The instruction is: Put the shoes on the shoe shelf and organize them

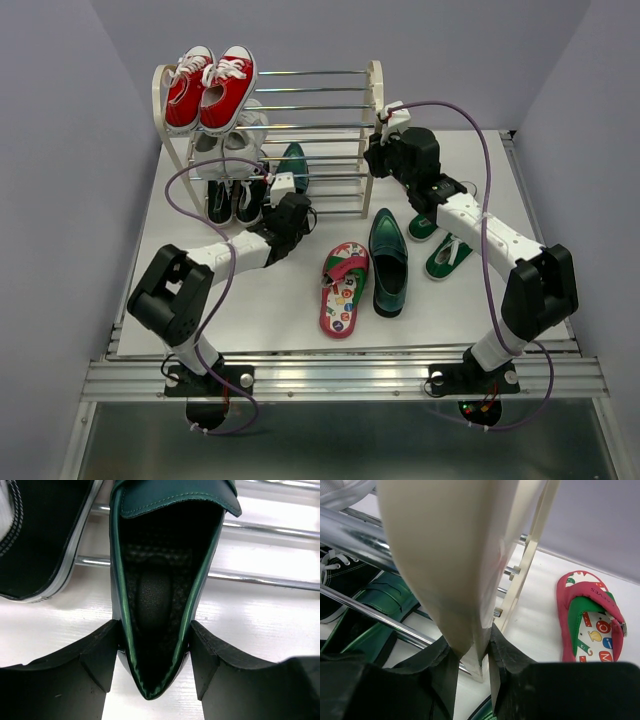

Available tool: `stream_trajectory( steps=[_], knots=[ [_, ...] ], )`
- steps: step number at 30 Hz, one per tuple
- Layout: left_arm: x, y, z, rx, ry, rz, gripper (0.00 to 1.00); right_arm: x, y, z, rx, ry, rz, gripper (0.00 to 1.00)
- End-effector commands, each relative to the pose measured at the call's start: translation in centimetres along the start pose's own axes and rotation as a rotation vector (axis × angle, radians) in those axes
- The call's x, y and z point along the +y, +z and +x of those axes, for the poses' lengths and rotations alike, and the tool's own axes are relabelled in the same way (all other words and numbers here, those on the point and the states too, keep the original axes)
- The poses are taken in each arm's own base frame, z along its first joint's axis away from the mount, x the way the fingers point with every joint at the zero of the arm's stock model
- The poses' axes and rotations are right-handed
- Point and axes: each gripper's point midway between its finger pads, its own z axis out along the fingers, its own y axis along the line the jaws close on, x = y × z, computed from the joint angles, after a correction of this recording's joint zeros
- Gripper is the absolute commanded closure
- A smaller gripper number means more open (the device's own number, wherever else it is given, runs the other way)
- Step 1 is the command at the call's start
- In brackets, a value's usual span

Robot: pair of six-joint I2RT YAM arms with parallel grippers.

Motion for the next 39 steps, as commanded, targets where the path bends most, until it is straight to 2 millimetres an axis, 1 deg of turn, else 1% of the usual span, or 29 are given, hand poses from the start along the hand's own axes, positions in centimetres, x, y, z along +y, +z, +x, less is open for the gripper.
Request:
stream_trajectory(
  steps=[1, 6, 11, 12, 14, 15, 17, 18, 21, 26, 31, 33, 36, 37, 39],
  knots=[
    [-0.5, -1.9, -7.1, -0.193, -0.073, 0.014, 1.00, 1.6, -0.9, -3.7, -0.089, 0.011, -0.069, 0.76],
    [-0.8, -2.9, -7.7, -0.211, -0.097, 0.053, 1.00, 1.5, -0.9, -3.5, -0.086, 0.017, -0.065, 0.76],
    [-0.6, -2.9, -7.6, -0.216, -0.103, 0.049, 1.00, 1.4, -1.0, -3.5, -0.086, 0.017, -0.056, 0.76],
    [-0.7, -2.7, -7.6, -0.224, -0.106, 0.048, 1.00, 1.4, -1.0, -3.5, -0.086, 0.017, -0.056, 0.76],
    [-0.3, -2.1, -7.5, -0.243, -0.109, 0.018, 1.00, 1.4, -1.0, -3.4, -0.084, 0.017, -0.056, 0.76],
    [-0.2, -1.4, -7.0, -0.238, -0.102, 0.000, 1.00, 1.4, -0.9, -3.4, -0.084, 0.017, -0.054, 0.76],
    [0.0, -0.6, -7.0, -0.249, -0.122, -0.037, 1.00, 1.4, -1.0, -3.3, -0.083, 0.017, -0.056, 0.76],
    [-0.3, -0.5, -7.3, -0.267, -0.139, -0.027, 1.00, 1.4, -0.9, -3.2, -0.080, 0.016, -0.056, 0.76],
    [-0.6, -0.2, -7.2, -0.281, -0.149, -0.009, 1.00, 1.4, -1.0, -3.0, -0.074, 0.012, -0.055, 0.76],
    [-0.3, 0.4, -6.2, -0.269, -0.162, -0.033, 1.00, 1.4, -1.3, -3.2, -0.077, 0.005, -0.057, 0.76],
    [0.5, 1.1, -4.9, -0.260, -0.194, -0.072, 1.00, 1.4, -1.3, -3.0, -0.071, 0.001, -0.060, 0.77],
    [0.5, 1.5, -4.2, -0.255, -0.213, -0.074, 1.00, 1.4, -1.2, -2.6, -0.064, -0.001, -0.058, 0.77],
    [0.2, 1.9, -4.0, -0.259, -0.247, -0.066, 1.00, 1.7, -1.3, -2.6, -0.060, -0.004, -0.076, 0.78],
    [0.1, 2.2, -3.7, -0.255, -0.250, -0.070, 1.00, 1.9, -1.3, -2.4, -0.053, -0.009, -0.088, 0.80],
    [0.0, 2.1, -4.0, -0.263, -0.281, -0.066, 1.00, 1.9, -1.3, -2.2, -0.044, -0.010, -0.093, 0.84]
  ],
)
